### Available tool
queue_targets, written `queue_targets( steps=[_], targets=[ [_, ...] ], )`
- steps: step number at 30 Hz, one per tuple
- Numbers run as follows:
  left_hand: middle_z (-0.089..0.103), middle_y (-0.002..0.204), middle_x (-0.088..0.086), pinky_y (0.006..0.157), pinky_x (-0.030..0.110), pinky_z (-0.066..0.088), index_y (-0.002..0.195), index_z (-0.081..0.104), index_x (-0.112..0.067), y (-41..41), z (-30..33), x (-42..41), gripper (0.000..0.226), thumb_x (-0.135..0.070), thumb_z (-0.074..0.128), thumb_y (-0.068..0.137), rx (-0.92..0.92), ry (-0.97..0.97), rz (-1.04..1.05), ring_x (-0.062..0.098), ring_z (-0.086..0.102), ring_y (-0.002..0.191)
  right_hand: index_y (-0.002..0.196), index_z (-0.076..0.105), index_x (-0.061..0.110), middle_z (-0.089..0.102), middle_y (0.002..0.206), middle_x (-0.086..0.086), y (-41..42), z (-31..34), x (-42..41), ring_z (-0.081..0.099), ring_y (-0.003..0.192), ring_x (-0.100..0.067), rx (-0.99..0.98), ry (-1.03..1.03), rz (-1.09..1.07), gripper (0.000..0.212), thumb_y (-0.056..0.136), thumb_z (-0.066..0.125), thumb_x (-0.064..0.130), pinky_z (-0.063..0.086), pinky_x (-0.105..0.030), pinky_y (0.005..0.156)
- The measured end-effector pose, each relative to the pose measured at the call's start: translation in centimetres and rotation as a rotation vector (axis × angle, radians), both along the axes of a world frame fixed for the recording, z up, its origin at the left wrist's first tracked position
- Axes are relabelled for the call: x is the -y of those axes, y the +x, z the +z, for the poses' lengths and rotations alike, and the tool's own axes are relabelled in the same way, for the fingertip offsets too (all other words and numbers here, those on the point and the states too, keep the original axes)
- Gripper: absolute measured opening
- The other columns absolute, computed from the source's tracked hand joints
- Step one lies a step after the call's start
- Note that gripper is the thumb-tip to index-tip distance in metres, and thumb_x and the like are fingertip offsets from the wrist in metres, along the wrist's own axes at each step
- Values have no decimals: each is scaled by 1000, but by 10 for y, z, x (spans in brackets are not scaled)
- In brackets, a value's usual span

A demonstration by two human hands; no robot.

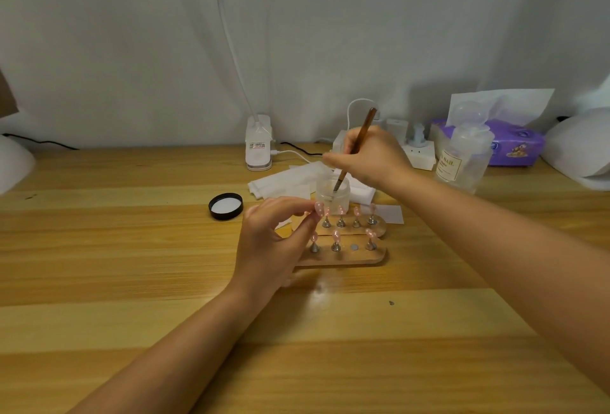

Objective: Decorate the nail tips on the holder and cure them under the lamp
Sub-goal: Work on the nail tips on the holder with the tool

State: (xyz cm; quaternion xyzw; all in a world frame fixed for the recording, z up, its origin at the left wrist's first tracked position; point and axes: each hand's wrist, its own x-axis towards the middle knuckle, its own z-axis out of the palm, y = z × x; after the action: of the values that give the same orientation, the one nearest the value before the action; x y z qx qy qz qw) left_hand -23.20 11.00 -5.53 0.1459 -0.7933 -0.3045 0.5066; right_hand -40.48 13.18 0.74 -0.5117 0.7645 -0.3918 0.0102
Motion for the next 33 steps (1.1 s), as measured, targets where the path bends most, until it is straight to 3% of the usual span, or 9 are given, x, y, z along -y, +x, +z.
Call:
queue_targets(
  steps=[3,8,15,17,20,25,29,31,33],
  targets=[
    [63,86,-18,78,53,48,93,65,-22,0,0,0,22,-9,69,75,-13,-9,-8,5,60,85,56,50,18,53,54,4,-6,6,-6,53,54,-9,144,-135,-24,32,80,69,28,46,-25,58],
    [69,87,-2,78,57,47,92,69,-16,-1,-1,0,20,-6,71,74,-6,5,-11,15,65,85,62,53,14,57,59,0,-19,5,-19,55,47,-4,365,-197,-54,29,81,68,30,48,-19,54],
    [66,85,-8,80,55,48,91,68,-18,0,0,-1,23,-4,71,74,18,40,-18,9,63,83,65,54,15,58,60,2,-27,-3,-33,54,41,5,429,-145,-64,26,83,65,31,40,-6,42],
    [66,84,-7,79,55,48,91,68,-17,0,1,-1,22,-3,71,74,13,42,-19,10,63,81,65,54,15,57,58,2,-28,-3,-38,54,41,5,426,-159,-71,26,84,64,30,42,-8,45],
    [66,85,-6,78,55,48,92,67,-18,0,0,-1,24,-3,71,74,17,34,-19,11,64,81,65,54,16,56,58,2,-28,-2,-47,55,48,-1,441,-208,-111,27,86,62,32,43,-18,57],
    [66,86,-5,78,59,46,96,66,-20,0,0,-1,28,-3,70,74,23,28,-19,17,64,84,77,58,20,65,59,6,-4,-10,-70,57,46,3,491,-386,-31,28,88,46,43,44,-8,48],
    [66,86,-2,75,59,46,102,65,-16,-1,-2,0,27,-5,67,77,27,-9,-32,19,63,81,91,59,32,68,77,14,26,-40,-93,61,69,0,284,-434,147,18,91,45,44,49,-14,63],
    [66,84,-2,72,57,47,100,68,-13,-2,-2,0,24,-9,65,77,32,-36,-28,15,62,79,93,57,35,63,87,19,34,-50,-97,59,83,0,90,-437,165,13,89,45,41,47,-25,77],
    [66,83,-2,70,54,49,97,70,-10,-2,-2,0,22,-11,62,77,40,-56,-24,12,61,78,89,57,32,59,84,19,38,-53,-98,56,82,-1,-46,-477,166,12,86,46,36,45,-34,78]
  ],
)
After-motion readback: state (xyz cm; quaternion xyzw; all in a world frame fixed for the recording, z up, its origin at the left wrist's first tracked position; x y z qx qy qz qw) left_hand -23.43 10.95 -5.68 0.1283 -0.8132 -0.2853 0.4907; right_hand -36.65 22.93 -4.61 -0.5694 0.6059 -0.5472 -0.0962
